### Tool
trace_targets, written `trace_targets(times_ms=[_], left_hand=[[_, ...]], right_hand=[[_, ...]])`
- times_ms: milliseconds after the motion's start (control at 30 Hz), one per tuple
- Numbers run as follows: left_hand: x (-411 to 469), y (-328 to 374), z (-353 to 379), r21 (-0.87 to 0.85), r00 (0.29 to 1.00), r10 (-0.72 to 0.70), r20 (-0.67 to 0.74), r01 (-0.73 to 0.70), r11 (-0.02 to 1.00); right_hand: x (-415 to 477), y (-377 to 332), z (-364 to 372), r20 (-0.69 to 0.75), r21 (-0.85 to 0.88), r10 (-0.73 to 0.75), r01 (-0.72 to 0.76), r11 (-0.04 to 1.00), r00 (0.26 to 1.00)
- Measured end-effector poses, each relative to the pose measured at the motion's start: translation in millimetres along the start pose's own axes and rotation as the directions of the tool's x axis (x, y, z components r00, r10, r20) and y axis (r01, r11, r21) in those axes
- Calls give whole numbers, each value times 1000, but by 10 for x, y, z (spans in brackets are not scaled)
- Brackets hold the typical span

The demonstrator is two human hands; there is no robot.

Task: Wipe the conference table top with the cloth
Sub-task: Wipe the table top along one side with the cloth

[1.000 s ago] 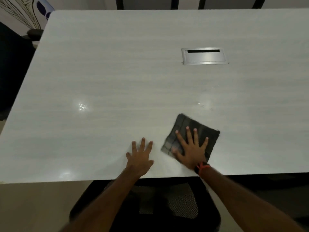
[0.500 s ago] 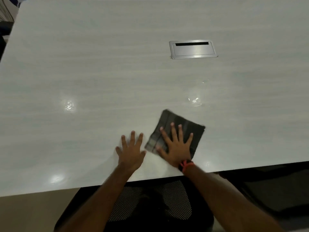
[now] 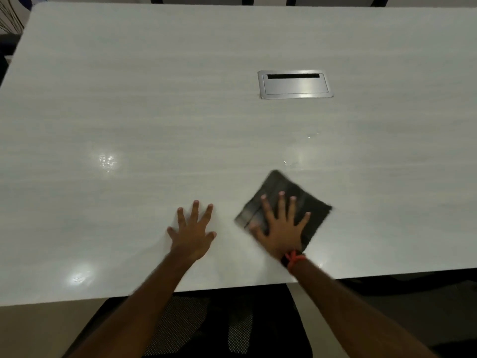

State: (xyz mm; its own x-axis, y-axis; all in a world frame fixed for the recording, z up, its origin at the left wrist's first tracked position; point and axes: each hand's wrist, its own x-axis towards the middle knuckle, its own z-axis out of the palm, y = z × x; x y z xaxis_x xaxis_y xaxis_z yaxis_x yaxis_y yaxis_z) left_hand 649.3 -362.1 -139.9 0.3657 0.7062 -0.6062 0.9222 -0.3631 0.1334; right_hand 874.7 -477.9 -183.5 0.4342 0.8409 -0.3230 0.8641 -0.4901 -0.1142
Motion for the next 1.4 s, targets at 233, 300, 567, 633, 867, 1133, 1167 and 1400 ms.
trace_targets(times_ms=[233,300,567,633,867,1133,1167,1400], left_hand=[[250,409,-148,-113,991,-129,-26,125,986],[317,568,-147,-108,992,-127,-27,123,987],[667,934,-331,-162,983,-177,-39,168,972],[751,933,-417,-173,985,-169,-28,162,971],[1003,895,-738,-143,989,-134,59,141,980],[1227,904,-922,-120,987,-126,99,137,983],[1232,907,-925,-131,987,-129,99,142,981],[1286,909,-935,-153,985,-137,101,152,977]], right_hand=[[59,1141,-189,0,-96,-356,354,930,934],[534,1600,-397,-21,-54,-73,72,996,997],[806,771,-365,14,-43,-154,154,987,988],[648,744,-325,60,-50,-376,379,924,925],[1640,1775,-806,-46,41,192,-191,981,980],[2164,850,-835,-70,19,6,-5,1000,998],[2106,652,-771,-52,-24,-135,134,991,990],[2649,1118,-945,-111,-22,-77,75,997,991]])
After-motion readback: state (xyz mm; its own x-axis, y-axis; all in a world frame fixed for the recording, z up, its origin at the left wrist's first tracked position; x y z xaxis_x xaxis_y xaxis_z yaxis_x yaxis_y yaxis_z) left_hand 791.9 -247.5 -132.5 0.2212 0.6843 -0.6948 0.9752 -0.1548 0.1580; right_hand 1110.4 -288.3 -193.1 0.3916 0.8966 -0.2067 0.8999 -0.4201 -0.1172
